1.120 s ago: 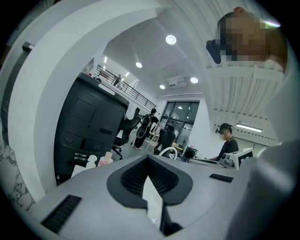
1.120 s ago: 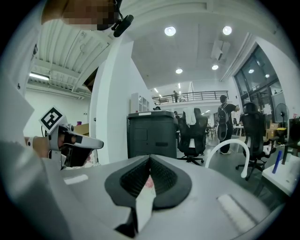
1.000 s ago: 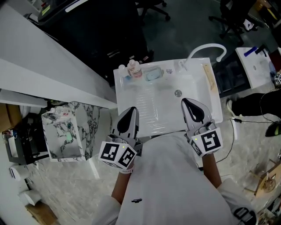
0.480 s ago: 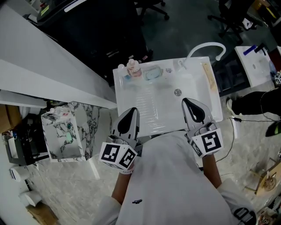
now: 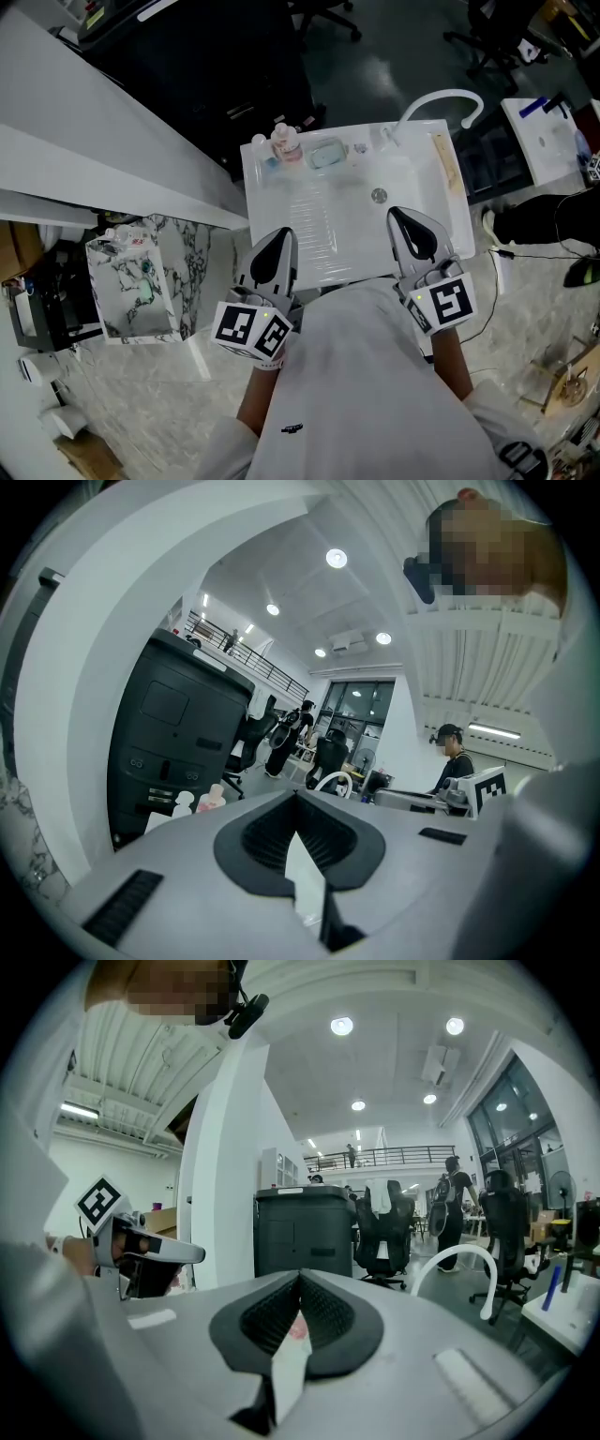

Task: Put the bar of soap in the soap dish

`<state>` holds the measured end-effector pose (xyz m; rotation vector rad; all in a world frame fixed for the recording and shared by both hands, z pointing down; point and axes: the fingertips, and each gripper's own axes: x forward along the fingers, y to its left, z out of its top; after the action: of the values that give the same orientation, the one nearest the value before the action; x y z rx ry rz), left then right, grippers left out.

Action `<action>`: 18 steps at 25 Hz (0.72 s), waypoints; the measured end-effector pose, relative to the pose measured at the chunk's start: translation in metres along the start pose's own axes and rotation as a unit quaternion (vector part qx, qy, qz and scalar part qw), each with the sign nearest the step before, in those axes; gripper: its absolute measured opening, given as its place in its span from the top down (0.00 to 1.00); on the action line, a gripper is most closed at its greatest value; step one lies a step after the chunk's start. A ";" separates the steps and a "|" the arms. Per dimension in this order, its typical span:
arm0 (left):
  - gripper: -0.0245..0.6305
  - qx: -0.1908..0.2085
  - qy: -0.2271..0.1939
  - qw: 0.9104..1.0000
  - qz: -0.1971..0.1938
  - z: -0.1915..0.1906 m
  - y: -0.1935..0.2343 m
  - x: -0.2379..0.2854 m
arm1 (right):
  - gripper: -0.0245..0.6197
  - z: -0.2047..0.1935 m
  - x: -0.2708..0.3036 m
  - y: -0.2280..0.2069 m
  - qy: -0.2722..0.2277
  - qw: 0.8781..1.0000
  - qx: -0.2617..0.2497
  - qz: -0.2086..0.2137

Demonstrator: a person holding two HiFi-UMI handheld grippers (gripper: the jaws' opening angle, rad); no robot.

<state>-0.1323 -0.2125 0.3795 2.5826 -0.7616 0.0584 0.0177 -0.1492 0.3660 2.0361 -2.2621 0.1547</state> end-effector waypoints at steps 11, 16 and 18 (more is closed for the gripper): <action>0.95 -0.003 -0.004 1.000 0.010 0.000 0.004 -0.005 | 0.94 0.001 0.007 0.004 0.003 1.000 -0.003 0.009; 0.95 -0.008 -0.004 1.000 0.015 -0.003 0.006 -0.008 | 0.94 0.005 0.006 0.008 -0.009 1.000 -0.002 0.022; 0.95 -0.009 -0.004 1.000 0.015 -0.004 0.006 -0.009 | 0.94 0.007 0.006 0.010 -0.012 1.000 -0.005 0.025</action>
<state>-0.1431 -0.2112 0.3839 2.5553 -0.8000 0.0511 0.0076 -0.1546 0.3600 1.9886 -2.3233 0.1226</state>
